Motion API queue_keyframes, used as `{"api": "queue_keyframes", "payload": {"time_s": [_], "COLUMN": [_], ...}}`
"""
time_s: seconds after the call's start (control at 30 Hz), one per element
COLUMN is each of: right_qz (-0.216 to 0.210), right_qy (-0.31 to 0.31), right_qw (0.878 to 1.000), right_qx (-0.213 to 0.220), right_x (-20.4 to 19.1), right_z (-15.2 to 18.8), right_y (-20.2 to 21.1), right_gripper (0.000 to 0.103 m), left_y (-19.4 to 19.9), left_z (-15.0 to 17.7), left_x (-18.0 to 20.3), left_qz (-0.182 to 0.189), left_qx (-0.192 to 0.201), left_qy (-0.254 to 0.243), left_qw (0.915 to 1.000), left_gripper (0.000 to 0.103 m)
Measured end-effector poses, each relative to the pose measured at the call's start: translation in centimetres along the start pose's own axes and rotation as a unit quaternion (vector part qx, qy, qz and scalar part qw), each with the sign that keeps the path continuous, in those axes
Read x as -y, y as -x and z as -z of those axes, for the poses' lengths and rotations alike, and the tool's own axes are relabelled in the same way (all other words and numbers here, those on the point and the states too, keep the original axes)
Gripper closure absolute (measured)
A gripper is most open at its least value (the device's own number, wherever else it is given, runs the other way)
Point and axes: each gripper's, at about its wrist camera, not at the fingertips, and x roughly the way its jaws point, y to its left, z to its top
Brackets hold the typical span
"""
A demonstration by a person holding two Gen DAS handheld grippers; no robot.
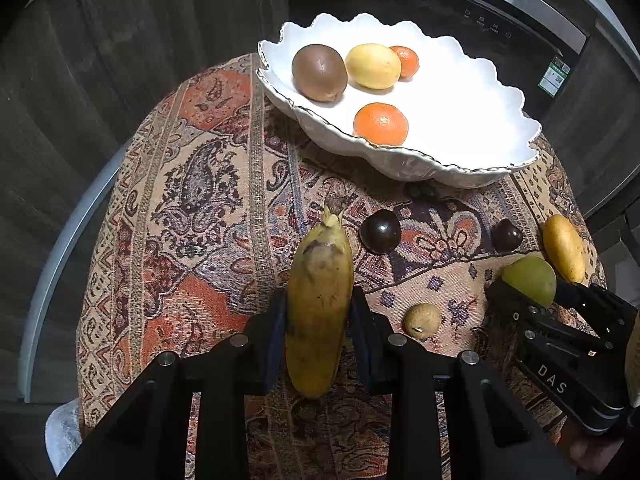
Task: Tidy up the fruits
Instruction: 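Carry the banana and green apple over the bowl and open both tools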
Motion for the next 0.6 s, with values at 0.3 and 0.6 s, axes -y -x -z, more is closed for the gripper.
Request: {"api": "queue_keyframes", "payload": {"time_s": [0.3, 0.6], "right_qz": [-0.006, -0.013], "right_qy": [0.005, -0.007], "right_qw": [0.999, 0.997], "right_qx": [0.031, 0.077], "right_x": [-0.3, 0.5], "right_z": [-0.8, -3.5], "right_y": [2.7, 5.8], "right_gripper": [0.054, 0.054], "left_y": [1.6, 3.6], "left_z": [-0.6, -2.7], "left_x": [0.1, 0.9], "left_qz": [0.005, 0.019], "left_qx": [0.018, 0.046], "left_qy": [0.003, -0.003], "left_qw": [0.9998, 0.9988], "left_gripper": [0.073, 0.073]}}
